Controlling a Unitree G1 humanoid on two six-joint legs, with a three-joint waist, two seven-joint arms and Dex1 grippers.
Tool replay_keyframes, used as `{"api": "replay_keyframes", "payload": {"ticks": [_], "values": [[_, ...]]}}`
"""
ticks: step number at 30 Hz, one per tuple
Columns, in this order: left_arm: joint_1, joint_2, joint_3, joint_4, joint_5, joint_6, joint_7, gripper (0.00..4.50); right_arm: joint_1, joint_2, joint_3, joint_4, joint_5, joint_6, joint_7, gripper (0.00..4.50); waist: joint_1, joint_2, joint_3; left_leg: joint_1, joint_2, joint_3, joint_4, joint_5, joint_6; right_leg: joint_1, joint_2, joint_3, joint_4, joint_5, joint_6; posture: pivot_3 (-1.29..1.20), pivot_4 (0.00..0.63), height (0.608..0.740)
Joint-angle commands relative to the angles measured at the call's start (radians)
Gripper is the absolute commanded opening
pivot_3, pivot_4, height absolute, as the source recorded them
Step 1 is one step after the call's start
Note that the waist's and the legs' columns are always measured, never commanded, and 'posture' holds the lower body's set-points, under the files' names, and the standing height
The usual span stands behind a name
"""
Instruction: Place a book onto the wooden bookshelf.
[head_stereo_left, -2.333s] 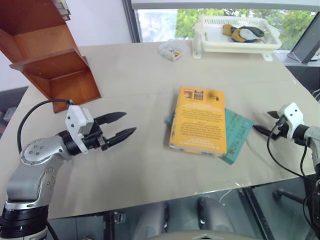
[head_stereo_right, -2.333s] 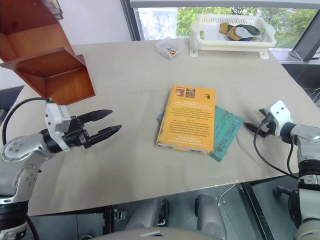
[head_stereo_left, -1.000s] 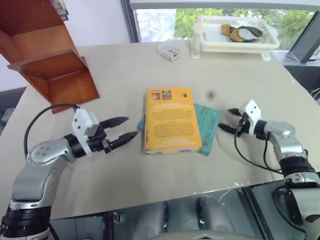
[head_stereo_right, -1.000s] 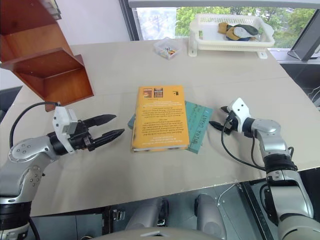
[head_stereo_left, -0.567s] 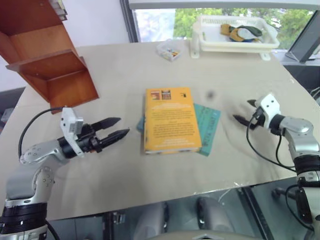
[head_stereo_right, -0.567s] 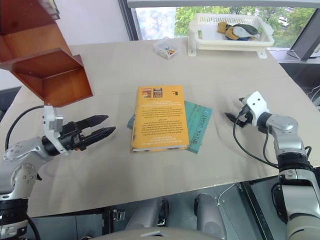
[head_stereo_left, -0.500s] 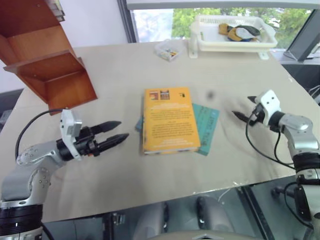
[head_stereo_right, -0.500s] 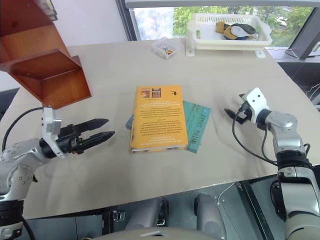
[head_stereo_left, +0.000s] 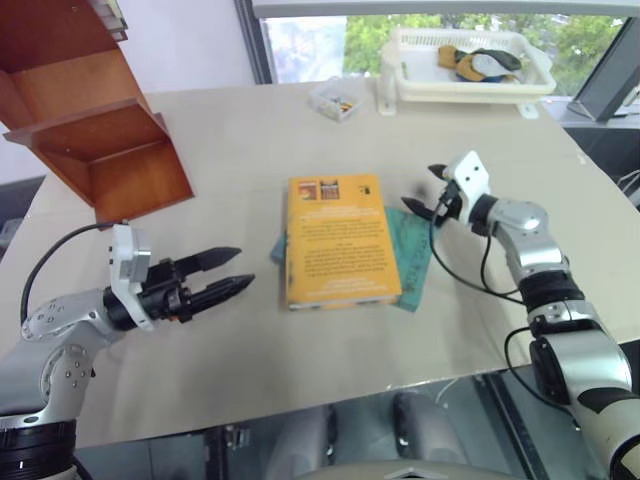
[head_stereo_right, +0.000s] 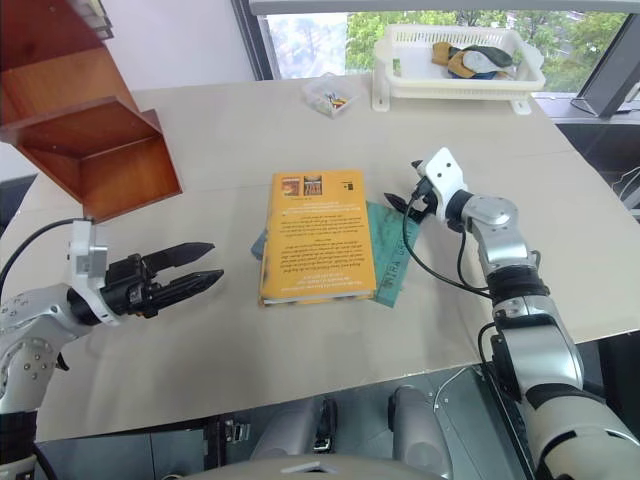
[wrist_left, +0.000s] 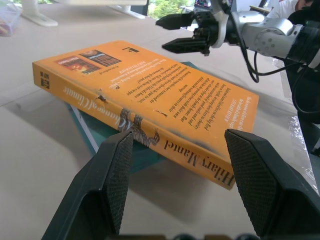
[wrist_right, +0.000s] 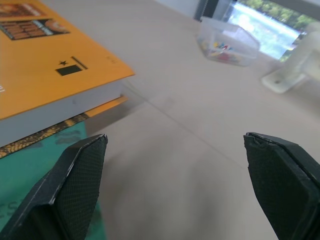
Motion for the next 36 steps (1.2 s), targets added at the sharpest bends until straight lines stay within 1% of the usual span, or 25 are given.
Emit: {"api": "replay_keyframes", "payload": {"ticks": [1,11,13,25,29,32,34,36], "values": [[0.018,0.005,0.04,-0.056,-0.03,0.004,0.005,3.2,-0.047,0.026,0.017,0.015,-0.004,-0.035,0.022,4.5,-0.002,0.0,0.0,0.0,0.0,0.0,0.0,0.0,0.0,-0.001,-0.002,0.0,0.0,0.0,0.0,0.0,0.15,0.74],[0.067,0.004,0.063,-0.096,-0.045,0.015,0.019,3.2,-0.094,0.094,0.048,0.07,-0.016,-0.068,0.066,4.5,-0.002,0.0,0.0,0.0,0.0,0.0,-0.003,0.001,-0.002,-0.003,-0.001,0.0,0.001,0.0,0.0,0.0,0.15,0.74],[0.076,0.004,0.067,-0.102,-0.046,0.015,0.021,3.2,-0.097,0.106,0.052,0.07,-0.014,-0.071,0.074,4.5,-0.002,0.0,0.0,0.0,0.0,0.0,-0.003,0.001,-0.002,-0.003,0.002,0.0,0.001,0.0,0.0,0.0,0.15,0.74],[0.096,-0.014,0.075,-0.101,-0.046,0.023,0.066,3.2,-0.109,0.137,0.054,0.093,-0.027,-0.087,0.078,4.5,-0.002,0.0,0.0,0.0,0.0,0.0,-0.005,0.002,-0.004,-0.004,0.002,0.0,0.001,0.0,-0.001,0.0,0.15,0.74],[0.051,-0.047,0.072,-0.071,-0.107,0.109,0.163,3.2,-0.107,0.112,0.04,0.092,-0.031,-0.091,0.068,4.5,-0.001,0.0,0.0,0.0,0.0,-0.001,-0.006,0.002,-0.004,-0.004,0.002,0.0,0.001,0.0,-0.001,0.0,0.15,0.74],[0.018,-0.054,0.072,-0.034,-0.17,0.213,0.217,3.2,-0.085,0.069,0.027,0.052,-0.028,-0.086,0.071,4.5,0.001,0.0,0.0,0.0,-0.001,-0.002,-0.006,0.003,-0.005,-0.004,0.002,-0.001,0.001,0.0,-0.001,0.0,0.15,0.74],[-0.005,-0.051,0.055,-0.007,-0.181,0.252,0.23,3.2,-0.056,0.028,0.025,0.006,-0.03,-0.081,0.074,4.5,0.001,0.0,0.0,0.0,-0.001,-0.002,-0.006,0.003,-0.005,-0.004,0.002,-0.001,0.001,0.0,-0.001,0.0,0.15,0.74],[-0.039,-0.05,0.029,0.032,-0.15,0.265,0.255,3.2,-0.012,-0.016,0.02,-0.068,-0.02,-0.055,0.083,4.5,0.003,0.0,0.0,0.0,-0.001,-0.003,-0.006,0.003,-0.005,-0.004,0.003,-0.002,0.001,0.0,-0.001,0.0,0.15,0.74]]}}
